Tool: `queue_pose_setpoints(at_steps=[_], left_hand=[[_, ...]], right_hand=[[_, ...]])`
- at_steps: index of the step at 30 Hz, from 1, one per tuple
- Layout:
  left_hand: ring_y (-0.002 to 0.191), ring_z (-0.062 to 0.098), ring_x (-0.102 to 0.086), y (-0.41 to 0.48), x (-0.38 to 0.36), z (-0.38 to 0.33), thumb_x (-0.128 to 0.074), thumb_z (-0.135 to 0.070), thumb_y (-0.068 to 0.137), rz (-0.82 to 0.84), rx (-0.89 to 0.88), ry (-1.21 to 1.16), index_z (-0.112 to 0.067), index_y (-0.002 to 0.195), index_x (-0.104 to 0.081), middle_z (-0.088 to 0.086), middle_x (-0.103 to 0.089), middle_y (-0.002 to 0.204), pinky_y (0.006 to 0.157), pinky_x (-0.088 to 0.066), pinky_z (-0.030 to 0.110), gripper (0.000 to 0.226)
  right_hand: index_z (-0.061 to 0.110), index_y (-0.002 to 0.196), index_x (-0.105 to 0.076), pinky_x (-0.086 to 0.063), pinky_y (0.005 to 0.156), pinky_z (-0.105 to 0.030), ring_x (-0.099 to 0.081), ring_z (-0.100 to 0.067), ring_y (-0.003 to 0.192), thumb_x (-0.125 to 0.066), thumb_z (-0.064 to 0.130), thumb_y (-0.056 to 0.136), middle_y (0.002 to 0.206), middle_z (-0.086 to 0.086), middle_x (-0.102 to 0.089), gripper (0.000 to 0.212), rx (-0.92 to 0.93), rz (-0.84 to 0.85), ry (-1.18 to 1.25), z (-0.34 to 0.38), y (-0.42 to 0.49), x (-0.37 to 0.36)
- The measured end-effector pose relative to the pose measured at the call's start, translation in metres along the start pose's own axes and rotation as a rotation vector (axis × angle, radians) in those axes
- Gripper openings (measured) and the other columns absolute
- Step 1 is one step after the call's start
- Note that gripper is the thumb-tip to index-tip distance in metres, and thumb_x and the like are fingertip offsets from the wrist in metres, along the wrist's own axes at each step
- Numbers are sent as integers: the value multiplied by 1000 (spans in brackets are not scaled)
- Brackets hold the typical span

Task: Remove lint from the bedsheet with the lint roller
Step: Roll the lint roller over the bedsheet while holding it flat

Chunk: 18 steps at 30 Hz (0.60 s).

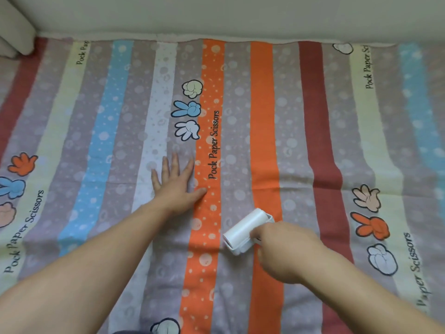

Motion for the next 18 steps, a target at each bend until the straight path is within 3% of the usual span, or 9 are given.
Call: queue_pose_setpoints(at_steps=[3,5,7,12,18], left_hand=[[146,26,38,9,0,-4,-47,-78,87,20,38,-1,-42,158,13,3,34,163,114,24,58,100],[145,27,41,17,0,-8,-40,-77,91,17,49,-1,-41,157,16,6,36,162,115,25,57,94],[143,26,43,27,0,-10,-33,-74,95,-4,34,-5,-41,156,21,8,39,160,117,24,55,88],[142,22,45,52,5,-5,-32,-63,100,-38,-26,-12,-36,156,23,3,42,159,113,30,47,83],[138,14,50,62,3,1,-14,-50,91,14,-74,-110,-35,154,26,-4,44,157,112,33,43,77]], right_hand=[[43,128,-51,-48,81,-31,-59,-17,105,-42,29,90,121,9,-58,42,25,81,29,-13,-21,32],[47,128,-50,-48,71,-27,-57,-5,83,-41,31,89,106,16,-58,43,26,78,90,-19,-28,56],[42,125,-52,-46,60,-26,-51,-2,66,-41,29,90,92,15,-57,38,5,-28,155,-19,-15,80],[44,139,-40,-51,81,-38,-57,-23,107,-40,26,92,124,4,-62,50,-12,-383,219,6,71,111],[45,145,-33,-41,67,-35,-58,-30,104,-39,27,94,118,-4,-63,55,-30,-445,200,31,162,110]])
Point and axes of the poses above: each hand's wrist, its own y-axis towards the middle knuckle, its own x-axis out of the back of the hand, z = x × y, the point moved 5 cm from there along y, towards the middle knuckle
